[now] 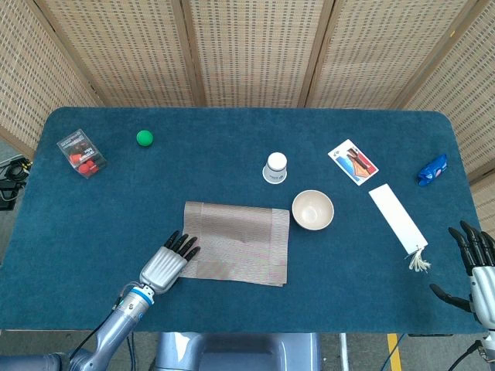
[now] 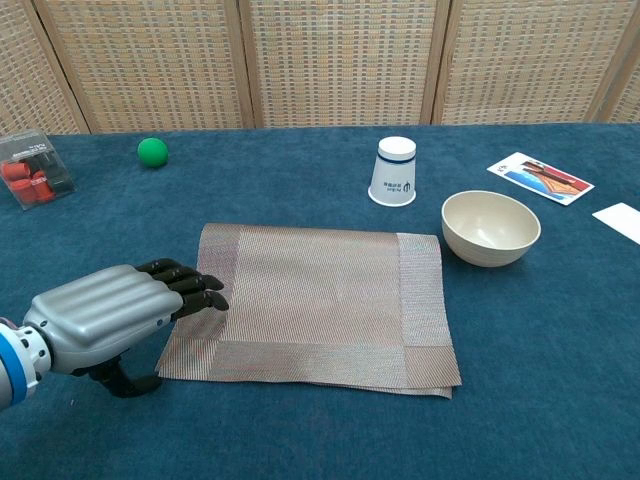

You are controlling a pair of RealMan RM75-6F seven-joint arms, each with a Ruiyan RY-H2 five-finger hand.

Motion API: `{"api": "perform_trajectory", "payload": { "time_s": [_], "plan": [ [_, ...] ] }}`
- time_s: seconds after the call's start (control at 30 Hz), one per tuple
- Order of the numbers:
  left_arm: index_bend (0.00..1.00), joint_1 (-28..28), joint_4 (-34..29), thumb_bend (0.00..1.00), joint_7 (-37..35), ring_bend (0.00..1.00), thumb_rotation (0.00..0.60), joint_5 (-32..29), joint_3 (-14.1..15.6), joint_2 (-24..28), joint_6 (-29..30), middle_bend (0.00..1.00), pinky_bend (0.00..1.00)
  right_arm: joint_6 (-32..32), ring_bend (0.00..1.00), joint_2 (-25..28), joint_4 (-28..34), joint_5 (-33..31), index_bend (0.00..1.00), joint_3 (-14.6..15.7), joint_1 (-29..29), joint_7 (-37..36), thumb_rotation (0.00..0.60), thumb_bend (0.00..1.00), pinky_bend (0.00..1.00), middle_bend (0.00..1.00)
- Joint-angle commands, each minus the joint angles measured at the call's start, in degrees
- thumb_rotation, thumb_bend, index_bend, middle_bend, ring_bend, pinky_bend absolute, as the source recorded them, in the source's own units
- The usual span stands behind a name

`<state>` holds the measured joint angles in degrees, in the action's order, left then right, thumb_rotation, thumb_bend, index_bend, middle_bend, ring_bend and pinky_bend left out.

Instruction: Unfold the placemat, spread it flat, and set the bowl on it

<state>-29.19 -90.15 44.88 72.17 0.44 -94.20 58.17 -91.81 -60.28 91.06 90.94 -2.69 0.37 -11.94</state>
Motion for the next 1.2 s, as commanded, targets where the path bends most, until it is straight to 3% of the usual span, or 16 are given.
{"api": "perform_trajectory", "payload": {
  "time_s": [0.03, 0.17, 0.37, 0.87, 1.2],
  "plan": [
    [0.17, -0.1, 0.3, 0.43, -0.1, 0.00, 0.600, 0.1, 0.0, -0.4, 0.2, 0.00, 0.00, -0.1, 0.00, 0.0, 0.0, 0.1, 0.09, 0.0, 0.0, 0.0, 0.600, 0.09, 0.00, 0.00],
    [0.23, 0.0, 0.8, 0.48, -2.3, 0.00, 0.600, 2.4, 0.4, -1.1, 1.6, 0.00, 0.00, -0.3, 0.00, 0.2, 0.1, 0.0, 0.09, -0.1, -0.1, -0.2, 0.600, 0.09, 0.00, 0.00],
    [0.26, 0.3, 1.5, 0.48, -6.1, 0.00, 0.600, 6.4, 0.8, -1.0, 3.9, 0.00, 0.00, -0.3, 0.00, 0.2, 0.1, 0.2, 0.09, 0.0, -0.1, -0.2, 0.600, 0.09, 0.00, 0.00],
    [0.57, -0.3, 3.5, 0.48, -5.8, 0.00, 0.600, 4.7, 0.1, -2.2, 3.2, 0.00, 0.00, -0.5, 0.00, 0.2, 0.3, 0.4, 0.09, 0.0, -0.2, -0.3, 0.600, 0.09, 0.00, 0.00],
    [0.62, -0.3, 3.9, 0.52, -6.0, 0.00, 0.600, 4.3, 0.1, -2.0, 3.4, 0.00, 0.00, -0.6, 0.00, 0.2, 0.4, 0.7, 0.09, 0.1, -0.3, -0.3, 0.600, 0.09, 0.00, 0.00]
  ]
}}
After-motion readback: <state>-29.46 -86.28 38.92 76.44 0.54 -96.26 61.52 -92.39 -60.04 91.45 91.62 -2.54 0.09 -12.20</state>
